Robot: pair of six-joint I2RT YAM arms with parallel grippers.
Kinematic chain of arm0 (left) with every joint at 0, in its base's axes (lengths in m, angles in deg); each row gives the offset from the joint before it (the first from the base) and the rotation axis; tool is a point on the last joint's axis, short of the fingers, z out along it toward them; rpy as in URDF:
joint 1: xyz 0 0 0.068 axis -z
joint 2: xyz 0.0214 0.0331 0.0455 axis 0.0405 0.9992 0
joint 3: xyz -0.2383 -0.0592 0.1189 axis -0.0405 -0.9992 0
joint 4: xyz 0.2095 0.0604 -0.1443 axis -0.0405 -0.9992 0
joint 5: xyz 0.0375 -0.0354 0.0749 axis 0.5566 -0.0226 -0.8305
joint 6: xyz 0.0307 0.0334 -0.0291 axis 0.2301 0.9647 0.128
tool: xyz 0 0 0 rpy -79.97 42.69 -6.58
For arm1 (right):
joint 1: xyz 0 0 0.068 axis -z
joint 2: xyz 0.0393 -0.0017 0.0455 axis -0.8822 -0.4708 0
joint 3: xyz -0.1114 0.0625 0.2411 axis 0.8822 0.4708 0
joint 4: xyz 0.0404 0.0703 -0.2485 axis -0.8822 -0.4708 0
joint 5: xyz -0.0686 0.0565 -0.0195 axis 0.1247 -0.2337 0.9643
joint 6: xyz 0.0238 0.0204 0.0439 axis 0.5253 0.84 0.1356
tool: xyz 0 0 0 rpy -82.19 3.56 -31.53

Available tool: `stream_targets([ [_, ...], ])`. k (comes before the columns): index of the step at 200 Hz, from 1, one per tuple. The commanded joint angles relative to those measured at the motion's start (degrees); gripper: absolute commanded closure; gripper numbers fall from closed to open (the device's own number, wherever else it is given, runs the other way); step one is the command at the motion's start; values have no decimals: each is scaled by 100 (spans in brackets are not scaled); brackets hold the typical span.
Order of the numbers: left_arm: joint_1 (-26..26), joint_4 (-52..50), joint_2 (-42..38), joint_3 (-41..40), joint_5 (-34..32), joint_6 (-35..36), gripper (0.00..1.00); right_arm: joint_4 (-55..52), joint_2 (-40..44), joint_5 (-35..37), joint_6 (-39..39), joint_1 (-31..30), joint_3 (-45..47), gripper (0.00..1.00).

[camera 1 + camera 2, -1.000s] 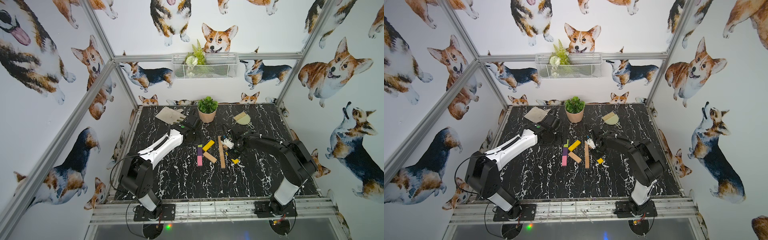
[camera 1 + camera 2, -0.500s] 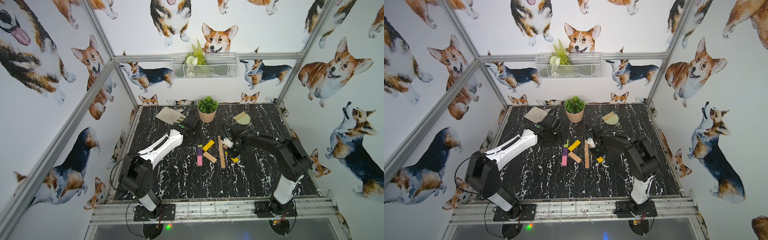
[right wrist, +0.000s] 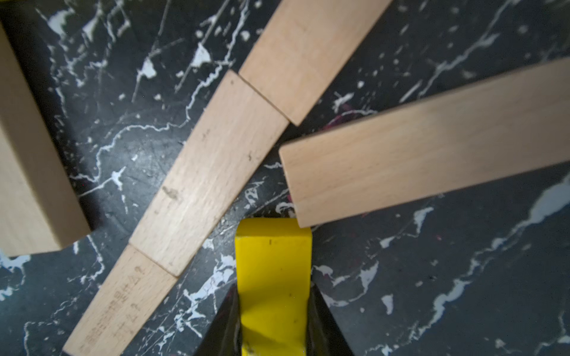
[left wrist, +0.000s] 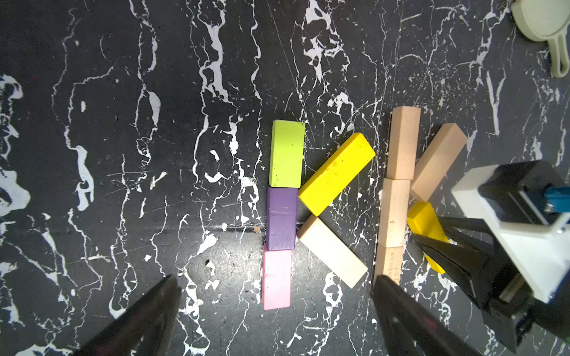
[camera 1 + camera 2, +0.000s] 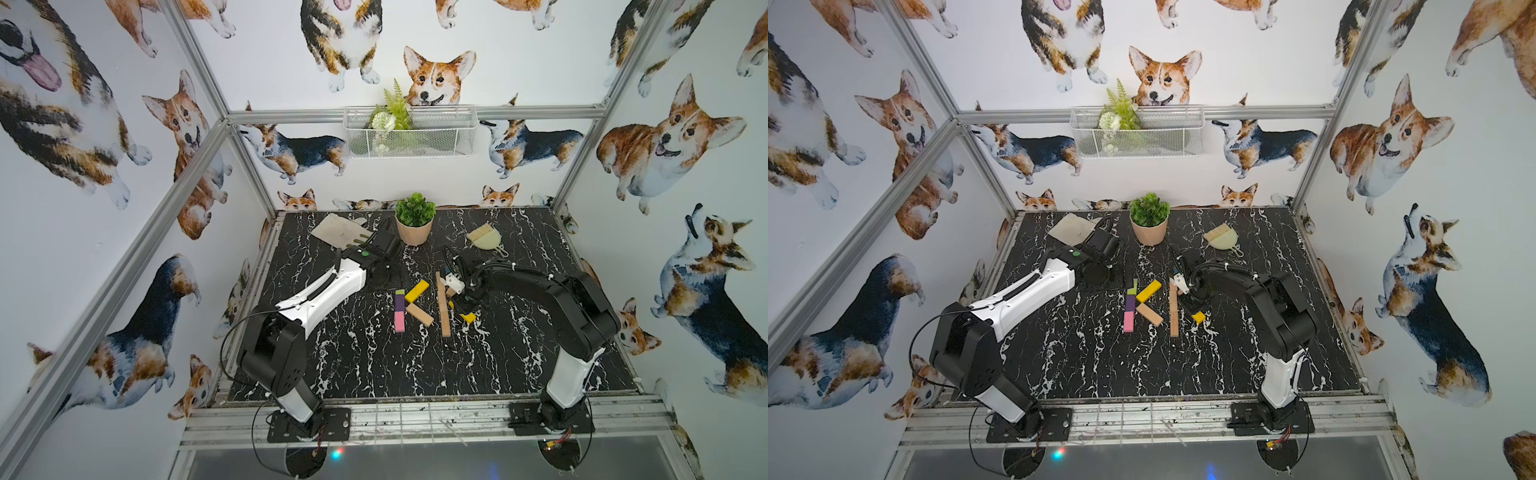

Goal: Assemble the letter k with building blocks
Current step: Assemble the building block at the center of the board.

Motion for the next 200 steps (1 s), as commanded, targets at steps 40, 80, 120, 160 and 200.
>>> stream_targets([
  [40, -12, -48, 34, 50, -32, -65, 0, 118, -84, -107, -76, -95, 23, 93],
  [80, -15, -50, 27, 68, -23, -57, 0, 116, -41, -72, -28, -87, 59, 91],
  [120, -12, -48, 34, 41, -32, -59, 0, 95, -41, -54, 90, -69, 41, 71],
  [160, -14, -41, 27, 41, -28, -53, 0, 301, 334, -135, 246, -29, 183, 58],
  [200, -14, -36, 48, 43, -15, -61, 0, 395, 1045, -370, 370, 104, 295, 50],
])
